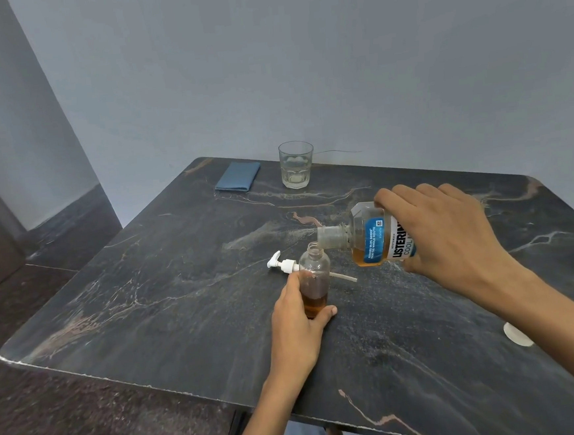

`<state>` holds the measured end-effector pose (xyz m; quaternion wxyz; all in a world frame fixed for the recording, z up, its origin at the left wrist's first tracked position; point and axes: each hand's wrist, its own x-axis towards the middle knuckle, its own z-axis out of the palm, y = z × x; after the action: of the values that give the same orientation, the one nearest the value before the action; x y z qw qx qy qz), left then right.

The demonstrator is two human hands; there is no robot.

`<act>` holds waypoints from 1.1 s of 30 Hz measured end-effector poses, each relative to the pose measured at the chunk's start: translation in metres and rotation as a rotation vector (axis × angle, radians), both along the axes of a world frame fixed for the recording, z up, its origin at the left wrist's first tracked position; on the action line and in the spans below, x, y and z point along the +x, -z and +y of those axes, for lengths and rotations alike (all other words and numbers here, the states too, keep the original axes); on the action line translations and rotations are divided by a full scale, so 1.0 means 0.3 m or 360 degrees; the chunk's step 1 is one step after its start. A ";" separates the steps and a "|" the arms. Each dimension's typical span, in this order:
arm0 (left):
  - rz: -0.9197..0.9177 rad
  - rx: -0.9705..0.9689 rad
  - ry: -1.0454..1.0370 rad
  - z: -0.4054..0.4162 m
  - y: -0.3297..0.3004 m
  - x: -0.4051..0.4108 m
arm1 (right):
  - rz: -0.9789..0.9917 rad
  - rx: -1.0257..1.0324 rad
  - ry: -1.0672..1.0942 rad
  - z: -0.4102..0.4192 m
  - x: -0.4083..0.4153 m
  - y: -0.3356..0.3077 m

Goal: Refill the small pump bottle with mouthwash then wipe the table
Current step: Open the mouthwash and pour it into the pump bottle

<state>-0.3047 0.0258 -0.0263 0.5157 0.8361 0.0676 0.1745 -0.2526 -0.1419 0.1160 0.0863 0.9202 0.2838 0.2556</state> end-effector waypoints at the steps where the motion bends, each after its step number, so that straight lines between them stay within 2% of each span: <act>1: 0.0001 -0.0003 0.0001 0.000 -0.001 0.000 | 0.0005 -0.0006 0.0002 0.000 0.000 0.000; 33: -0.0032 -0.0033 0.0009 0.001 0.012 0.003 | 0.0004 -0.0030 0.0030 0.004 -0.002 -0.001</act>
<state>-0.3039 0.0260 -0.0299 0.5255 0.8291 0.0618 0.1807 -0.2532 -0.1406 0.1164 0.0970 0.9223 0.2775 0.2509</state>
